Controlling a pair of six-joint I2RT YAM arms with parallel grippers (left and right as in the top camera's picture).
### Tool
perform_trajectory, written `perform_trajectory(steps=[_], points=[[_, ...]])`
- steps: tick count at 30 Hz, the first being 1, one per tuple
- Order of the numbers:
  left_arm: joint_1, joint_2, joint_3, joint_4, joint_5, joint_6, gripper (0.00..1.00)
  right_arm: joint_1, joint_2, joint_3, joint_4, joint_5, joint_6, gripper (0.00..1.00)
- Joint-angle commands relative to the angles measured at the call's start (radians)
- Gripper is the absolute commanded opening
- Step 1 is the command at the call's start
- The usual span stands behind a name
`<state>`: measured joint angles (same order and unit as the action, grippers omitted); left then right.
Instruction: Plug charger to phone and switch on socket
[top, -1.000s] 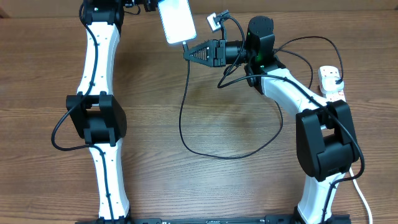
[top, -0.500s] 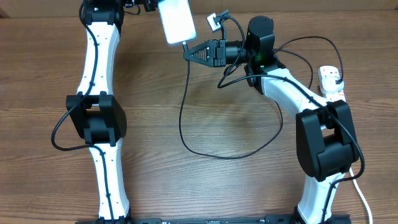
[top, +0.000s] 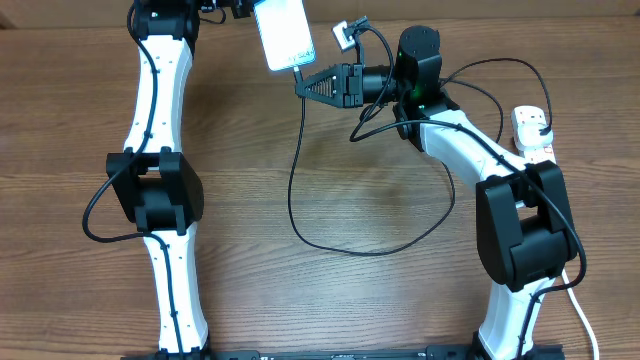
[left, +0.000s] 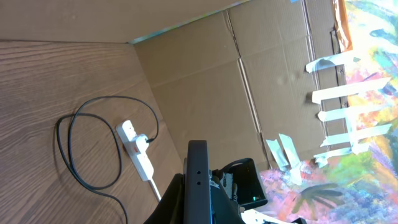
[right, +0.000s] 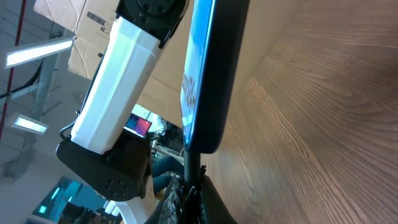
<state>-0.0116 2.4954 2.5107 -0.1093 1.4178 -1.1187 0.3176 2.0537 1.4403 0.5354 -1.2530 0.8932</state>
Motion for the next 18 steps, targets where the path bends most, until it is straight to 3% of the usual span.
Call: perform_trajectory(steps=[1,18], points=[[-0.01,-0.004,0.024,0.0,0.016,0.017,0.04,-0.005,0.006,0.02,0.0,0.003,-0.008,0.04],[-0.028,-0.004,0.024,-0.025,0.011,0.023,0.04,-0.005,0.006,0.02,-0.007,0.003,-0.009,0.04]])
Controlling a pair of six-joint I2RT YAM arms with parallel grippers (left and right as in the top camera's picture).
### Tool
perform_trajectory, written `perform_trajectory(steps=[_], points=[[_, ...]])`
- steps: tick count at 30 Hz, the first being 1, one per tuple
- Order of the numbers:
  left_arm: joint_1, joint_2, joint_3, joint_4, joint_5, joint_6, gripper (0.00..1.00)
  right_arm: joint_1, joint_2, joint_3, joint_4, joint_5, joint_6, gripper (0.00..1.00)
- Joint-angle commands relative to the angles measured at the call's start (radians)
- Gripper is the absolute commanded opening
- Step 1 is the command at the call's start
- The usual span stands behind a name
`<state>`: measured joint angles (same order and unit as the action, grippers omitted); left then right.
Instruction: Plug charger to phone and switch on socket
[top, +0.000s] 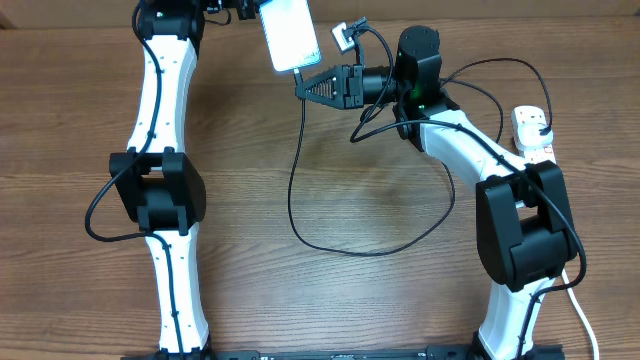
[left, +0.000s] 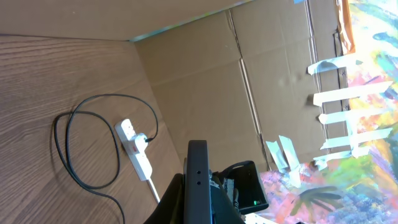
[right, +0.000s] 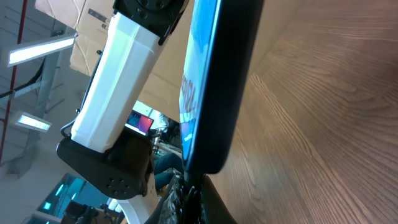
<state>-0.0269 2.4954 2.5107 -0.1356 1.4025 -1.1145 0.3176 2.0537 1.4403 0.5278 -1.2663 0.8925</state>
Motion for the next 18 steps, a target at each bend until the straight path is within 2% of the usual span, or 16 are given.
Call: perform_trajectory(steps=[1,18], points=[[-0.013,-0.004,0.024,0.002,0.031,0.02,0.04,-0.005,0.006,0.02,0.0,0.017,-0.008,0.04],[-0.013,-0.004,0.024,0.005,0.107,0.053,0.04,-0.005,0.006,0.02,-0.04,0.039,-0.035,0.04]])
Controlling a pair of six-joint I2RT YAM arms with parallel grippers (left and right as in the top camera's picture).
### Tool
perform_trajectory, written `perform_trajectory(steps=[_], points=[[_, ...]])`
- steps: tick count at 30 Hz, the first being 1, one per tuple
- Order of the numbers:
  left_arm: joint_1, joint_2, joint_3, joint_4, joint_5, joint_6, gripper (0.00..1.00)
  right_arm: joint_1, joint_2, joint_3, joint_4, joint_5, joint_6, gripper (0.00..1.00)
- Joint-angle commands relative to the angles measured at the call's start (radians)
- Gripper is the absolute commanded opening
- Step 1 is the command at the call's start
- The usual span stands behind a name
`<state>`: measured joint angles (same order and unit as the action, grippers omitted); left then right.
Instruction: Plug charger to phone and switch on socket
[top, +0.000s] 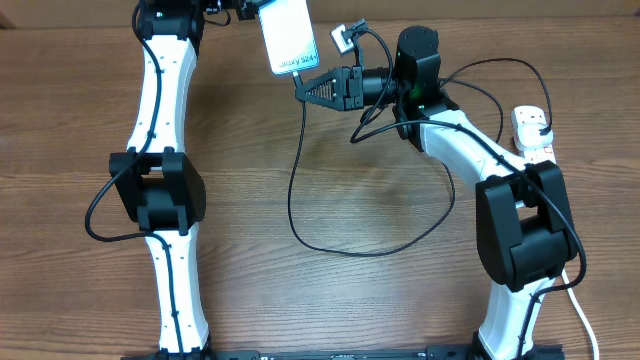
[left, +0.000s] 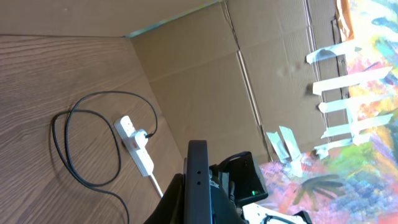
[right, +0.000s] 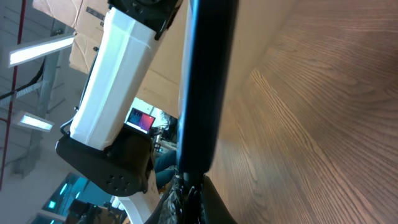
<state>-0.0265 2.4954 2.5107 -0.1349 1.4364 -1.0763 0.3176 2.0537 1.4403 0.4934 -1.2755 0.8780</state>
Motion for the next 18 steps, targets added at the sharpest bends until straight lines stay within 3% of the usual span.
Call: perform_trajectory(steps=[1,18], points=[[-0.013,-0.004,0.024,0.004,0.073,0.015,0.04,-0.005,0.006,0.02,-0.008,0.048,-0.023,0.04],[-0.011,-0.004,0.024,0.004,0.072,0.034,0.04,-0.011,0.006,0.02,-0.01,0.051,-0.039,0.04]])
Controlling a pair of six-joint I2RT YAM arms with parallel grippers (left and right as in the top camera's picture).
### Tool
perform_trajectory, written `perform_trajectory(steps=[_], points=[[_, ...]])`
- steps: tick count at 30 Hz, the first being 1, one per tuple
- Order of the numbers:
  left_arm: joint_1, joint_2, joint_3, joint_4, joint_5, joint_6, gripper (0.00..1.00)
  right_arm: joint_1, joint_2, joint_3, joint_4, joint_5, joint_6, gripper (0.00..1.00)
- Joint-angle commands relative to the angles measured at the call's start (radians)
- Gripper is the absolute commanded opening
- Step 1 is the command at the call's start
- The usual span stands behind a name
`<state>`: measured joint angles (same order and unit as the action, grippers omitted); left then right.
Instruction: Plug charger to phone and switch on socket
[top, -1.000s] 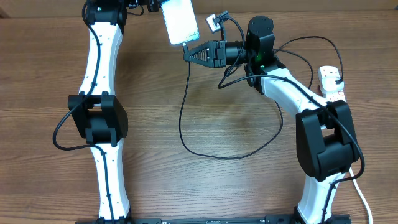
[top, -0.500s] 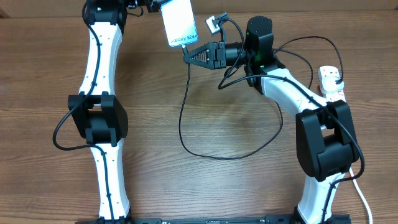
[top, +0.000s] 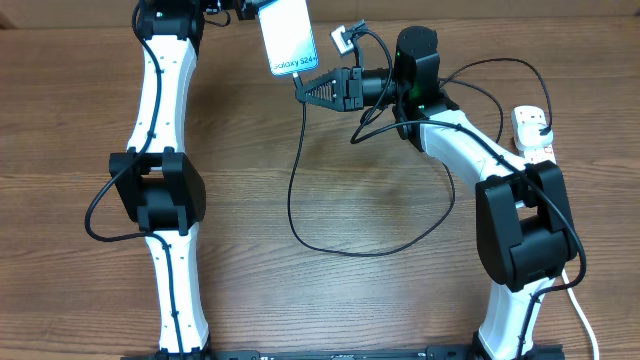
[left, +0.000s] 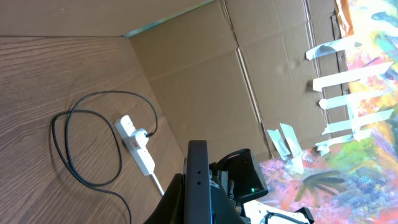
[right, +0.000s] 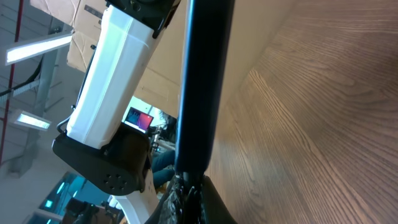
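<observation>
My left gripper (top: 248, 10) is shut on the upper part of the phone (top: 287, 38) and holds it up at the table's far edge. The lit screen shows white with dark text. In the left wrist view the phone (left: 198, 171) stands edge-on between the fingers. My right gripper (top: 304, 84) is shut on the charger plug (right: 187, 182), which meets the lower end of the phone (right: 204, 81). How deep it sits cannot be told. The black cable (top: 292, 190) loops across the table to the white power strip (top: 530, 128).
The power strip (left: 138, 145) lies at the right edge with a black plug in it. Cardboard walls (left: 205, 81) stand behind the table. The right arm's own cables (top: 470, 75) arch over its forearm.
Both grippers keep their hold and their places. The phone stays edge-on to the right wrist camera, and the text on its screen shows a little clearer from overhead.
At first the left gripper held the phone, its screen plain white and partly facing the right wrist camera, with the plug at its lower end. By 0.6 s ago the phone stood edge-on to that camera and showed text, as now.
</observation>
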<state>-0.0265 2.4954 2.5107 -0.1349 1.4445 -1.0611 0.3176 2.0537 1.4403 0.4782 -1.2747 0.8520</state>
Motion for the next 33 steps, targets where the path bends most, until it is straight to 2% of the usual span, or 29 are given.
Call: perform_trajectory(steps=[1,23,33], points=[[-0.011,-0.004,0.024,0.004,0.064,0.019,0.04,-0.015,0.006,0.02,0.005,0.05,-0.013,0.04],[-0.019,-0.004,0.024,-0.023,0.026,0.031,0.04,-0.025,0.006,0.02,0.002,0.071,-0.013,0.04],[-0.032,-0.004,0.024,-0.023,0.048,0.106,0.04,-0.025,0.006,0.02,-0.018,0.104,-0.012,0.04]])
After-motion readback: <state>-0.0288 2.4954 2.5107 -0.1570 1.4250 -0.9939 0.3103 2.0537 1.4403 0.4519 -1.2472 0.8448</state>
